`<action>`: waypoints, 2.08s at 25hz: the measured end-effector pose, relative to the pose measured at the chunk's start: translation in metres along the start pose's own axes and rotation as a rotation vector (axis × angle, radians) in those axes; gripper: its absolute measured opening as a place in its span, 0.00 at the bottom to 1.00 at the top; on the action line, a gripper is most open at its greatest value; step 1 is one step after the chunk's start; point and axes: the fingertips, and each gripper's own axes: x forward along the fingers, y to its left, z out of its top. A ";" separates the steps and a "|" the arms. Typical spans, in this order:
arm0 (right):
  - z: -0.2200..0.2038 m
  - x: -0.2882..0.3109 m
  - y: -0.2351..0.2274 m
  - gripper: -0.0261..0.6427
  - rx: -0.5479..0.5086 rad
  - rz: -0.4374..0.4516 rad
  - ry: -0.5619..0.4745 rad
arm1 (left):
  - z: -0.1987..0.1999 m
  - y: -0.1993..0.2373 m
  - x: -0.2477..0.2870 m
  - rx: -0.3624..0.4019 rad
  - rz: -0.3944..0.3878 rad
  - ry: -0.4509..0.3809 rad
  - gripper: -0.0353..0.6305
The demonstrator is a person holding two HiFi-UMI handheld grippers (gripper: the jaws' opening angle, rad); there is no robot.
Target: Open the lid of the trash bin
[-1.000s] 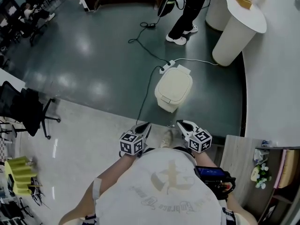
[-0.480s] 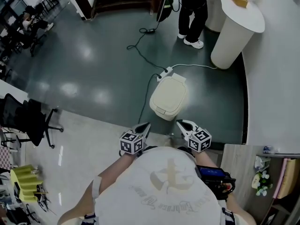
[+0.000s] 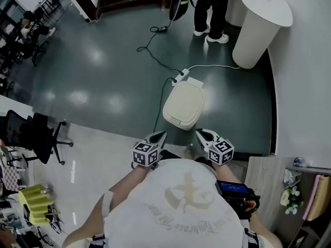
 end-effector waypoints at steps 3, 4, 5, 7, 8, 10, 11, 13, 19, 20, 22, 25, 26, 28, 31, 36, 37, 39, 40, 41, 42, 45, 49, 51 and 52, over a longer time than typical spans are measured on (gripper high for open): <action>-0.003 0.003 -0.002 0.05 0.017 -0.004 -0.002 | 0.000 0.004 0.002 0.001 0.005 0.011 0.07; -0.004 0.004 -0.004 0.05 0.019 -0.005 0.000 | 0.000 0.005 0.004 0.001 0.007 0.013 0.07; -0.005 0.005 -0.006 0.05 0.020 -0.007 0.003 | 0.001 0.007 0.006 0.000 0.009 0.015 0.07; -0.007 0.008 -0.008 0.05 0.023 -0.010 0.008 | 0.000 0.010 0.009 -0.003 0.011 0.021 0.07; -0.007 0.009 -0.008 0.05 0.028 -0.012 0.010 | -0.001 0.011 0.010 -0.003 0.011 0.026 0.07; -0.008 0.009 -0.010 0.05 0.035 -0.018 0.010 | -0.002 0.012 0.012 -0.002 0.007 0.034 0.07; -0.007 0.010 -0.012 0.05 0.037 -0.021 0.010 | -0.001 0.013 0.013 -0.003 0.004 0.037 0.07; -0.002 0.014 -0.016 0.05 0.039 -0.027 0.008 | 0.002 0.017 0.017 -0.003 0.003 0.042 0.07; 0.003 0.027 -0.020 0.05 0.045 -0.034 0.008 | 0.005 0.031 0.028 -0.003 -0.007 0.061 0.07; 0.002 0.028 -0.021 0.05 0.048 -0.037 0.010 | 0.004 0.031 0.030 -0.001 -0.012 0.067 0.07; 0.002 0.032 -0.022 0.05 0.055 -0.041 0.011 | 0.002 0.033 0.033 0.001 -0.018 0.082 0.07; 0.002 0.035 -0.024 0.05 0.064 -0.048 0.014 | -0.003 0.034 0.038 0.000 -0.026 0.105 0.07; 0.001 0.034 -0.026 0.05 0.067 -0.053 0.014 | -0.005 0.034 0.041 -0.003 -0.030 0.111 0.07; 0.001 0.034 -0.029 0.05 0.071 -0.065 0.015 | -0.008 0.036 0.045 -0.010 -0.032 0.123 0.07; 0.003 0.039 -0.034 0.05 0.072 -0.072 0.011 | -0.007 0.043 0.052 -0.018 -0.029 0.136 0.07; 0.007 0.039 -0.045 0.05 0.081 -0.077 0.005 | -0.011 0.044 0.067 -0.027 -0.031 0.157 0.07; 0.006 0.039 -0.047 0.05 0.085 -0.079 0.005 | -0.013 0.044 0.071 -0.028 -0.034 0.164 0.07; 0.004 0.037 -0.050 0.05 0.096 -0.086 0.008 | -0.018 0.043 0.077 -0.027 -0.041 0.181 0.07; 0.002 0.036 -0.051 0.05 0.102 -0.089 0.009 | -0.020 0.041 0.080 -0.025 -0.046 0.189 0.07; 0.000 0.035 -0.051 0.05 0.108 -0.092 0.011 | -0.022 0.040 0.083 -0.023 -0.050 0.198 0.07; -0.002 0.035 -0.052 0.05 0.112 -0.094 0.013 | -0.024 0.038 0.086 -0.021 -0.053 0.205 0.07; -0.006 0.035 -0.055 0.05 0.123 -0.095 0.021 | -0.028 0.037 0.096 -0.014 -0.061 0.226 0.07; -0.010 0.037 -0.061 0.05 0.166 -0.099 0.015 | -0.032 0.041 0.107 -0.015 -0.065 0.254 0.07; -0.009 0.039 -0.064 0.05 0.182 -0.101 0.008 | -0.032 0.045 0.112 -0.018 -0.063 0.264 0.07; -0.009 0.041 -0.066 0.05 0.186 -0.102 0.007 | -0.032 0.047 0.114 -0.019 -0.062 0.269 0.07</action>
